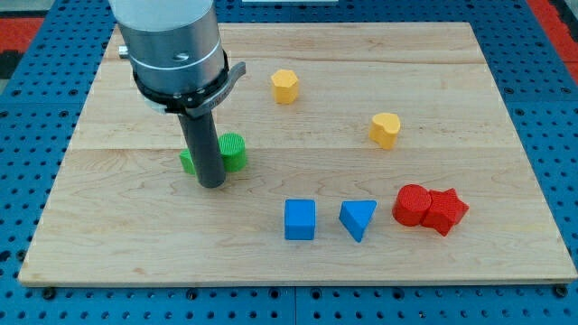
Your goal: Point at the yellow heart
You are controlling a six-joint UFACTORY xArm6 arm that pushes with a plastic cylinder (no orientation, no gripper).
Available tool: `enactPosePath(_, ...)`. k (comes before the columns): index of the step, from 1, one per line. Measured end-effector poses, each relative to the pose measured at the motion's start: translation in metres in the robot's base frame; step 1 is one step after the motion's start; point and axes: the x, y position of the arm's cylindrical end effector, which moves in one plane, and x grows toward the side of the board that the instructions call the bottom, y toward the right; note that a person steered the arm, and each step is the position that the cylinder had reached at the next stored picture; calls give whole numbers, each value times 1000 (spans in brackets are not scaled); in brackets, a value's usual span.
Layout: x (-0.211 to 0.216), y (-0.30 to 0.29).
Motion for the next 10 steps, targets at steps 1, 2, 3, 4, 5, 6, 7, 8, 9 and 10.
enactPosePath(1,-2,11)
enactPosePath(2,-2,15)
enactPosePath(3,-2,15)
enactPosePath(4,-1,39)
enactPosePath(5,-4,73)
enactPosePath(6,-20,75)
enactPosePath(7,-44,72)
enactPosePath(8,-49,138)
enactPosePath(9,-36,200)
enactPosePath(10,-35,251)
